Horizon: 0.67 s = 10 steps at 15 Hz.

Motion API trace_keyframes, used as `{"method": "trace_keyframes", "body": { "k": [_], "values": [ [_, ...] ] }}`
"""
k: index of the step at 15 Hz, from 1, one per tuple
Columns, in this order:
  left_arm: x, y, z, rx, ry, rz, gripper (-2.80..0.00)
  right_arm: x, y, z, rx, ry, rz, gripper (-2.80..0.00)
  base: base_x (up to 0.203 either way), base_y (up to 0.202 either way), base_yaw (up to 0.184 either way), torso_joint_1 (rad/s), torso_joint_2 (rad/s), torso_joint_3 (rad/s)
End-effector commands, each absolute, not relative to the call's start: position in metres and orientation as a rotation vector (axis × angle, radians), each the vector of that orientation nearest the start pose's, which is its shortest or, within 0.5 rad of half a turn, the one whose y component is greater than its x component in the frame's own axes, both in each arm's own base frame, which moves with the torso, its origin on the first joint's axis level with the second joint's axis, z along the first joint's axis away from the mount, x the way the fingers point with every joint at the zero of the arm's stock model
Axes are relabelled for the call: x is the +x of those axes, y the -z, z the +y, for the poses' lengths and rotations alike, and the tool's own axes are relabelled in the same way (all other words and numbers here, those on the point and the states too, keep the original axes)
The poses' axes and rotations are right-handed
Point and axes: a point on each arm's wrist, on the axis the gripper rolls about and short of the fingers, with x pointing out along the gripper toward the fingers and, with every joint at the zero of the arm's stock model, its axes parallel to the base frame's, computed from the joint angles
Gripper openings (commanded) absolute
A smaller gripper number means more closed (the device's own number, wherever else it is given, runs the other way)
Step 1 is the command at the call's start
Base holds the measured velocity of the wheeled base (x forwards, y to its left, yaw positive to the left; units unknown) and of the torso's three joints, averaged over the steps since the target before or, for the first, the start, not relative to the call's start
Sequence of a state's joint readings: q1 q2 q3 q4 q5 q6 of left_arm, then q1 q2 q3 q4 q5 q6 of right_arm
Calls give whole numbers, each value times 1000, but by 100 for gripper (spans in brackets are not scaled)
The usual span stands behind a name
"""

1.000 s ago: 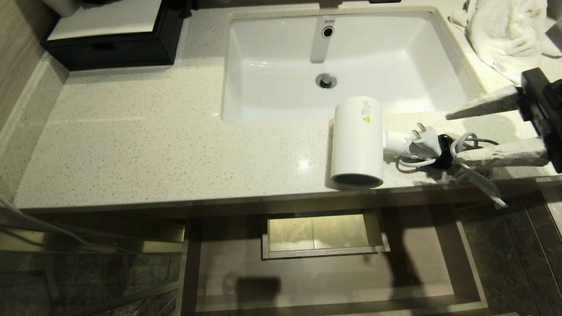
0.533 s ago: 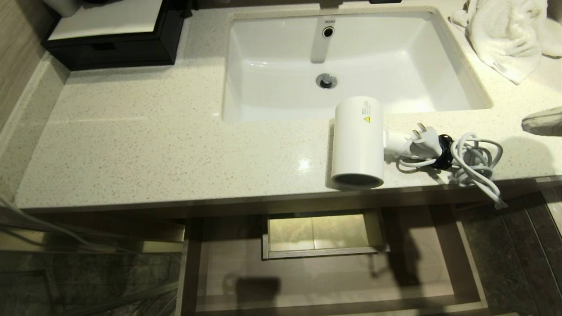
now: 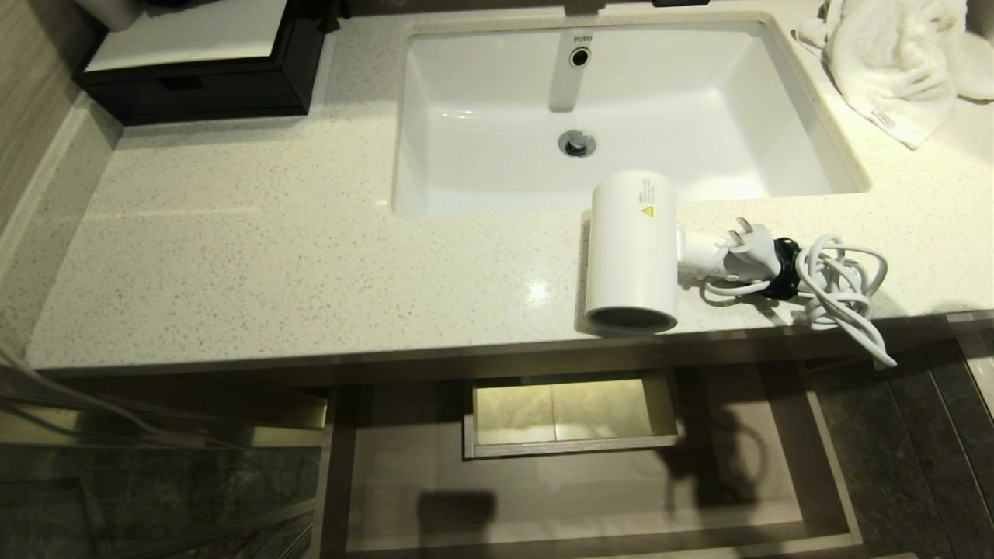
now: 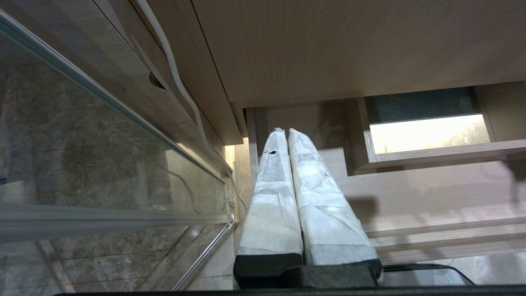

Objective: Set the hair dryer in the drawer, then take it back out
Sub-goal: Close the drawer

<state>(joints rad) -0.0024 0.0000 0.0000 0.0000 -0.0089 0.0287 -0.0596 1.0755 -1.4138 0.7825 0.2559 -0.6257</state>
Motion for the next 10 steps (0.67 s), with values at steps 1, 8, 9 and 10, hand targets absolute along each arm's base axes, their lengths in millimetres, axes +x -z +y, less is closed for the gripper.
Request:
{"method": "trace_keyframes", "body": {
  "k": [1,8,9,10],
  "values": [
    [-23,-75,0,29,12,1,-280,77,-348,0,-549,-255,326,-280,0,0,0,0,0,0],
    [-23,-75,0,29,11,1,-280,61,-348,0,-570,-159,206,-280,0,0,0,-243,101,-143],
    [-23,-75,0,29,12,1,-280,59,-348,0,-572,-152,181,-280,0,0,0,-315,110,-230],
    [-23,-75,0,29,12,1,-280,59,-343,0,-566,-145,163,-280,0,0,0,-313,100,-216]
  ]
}}
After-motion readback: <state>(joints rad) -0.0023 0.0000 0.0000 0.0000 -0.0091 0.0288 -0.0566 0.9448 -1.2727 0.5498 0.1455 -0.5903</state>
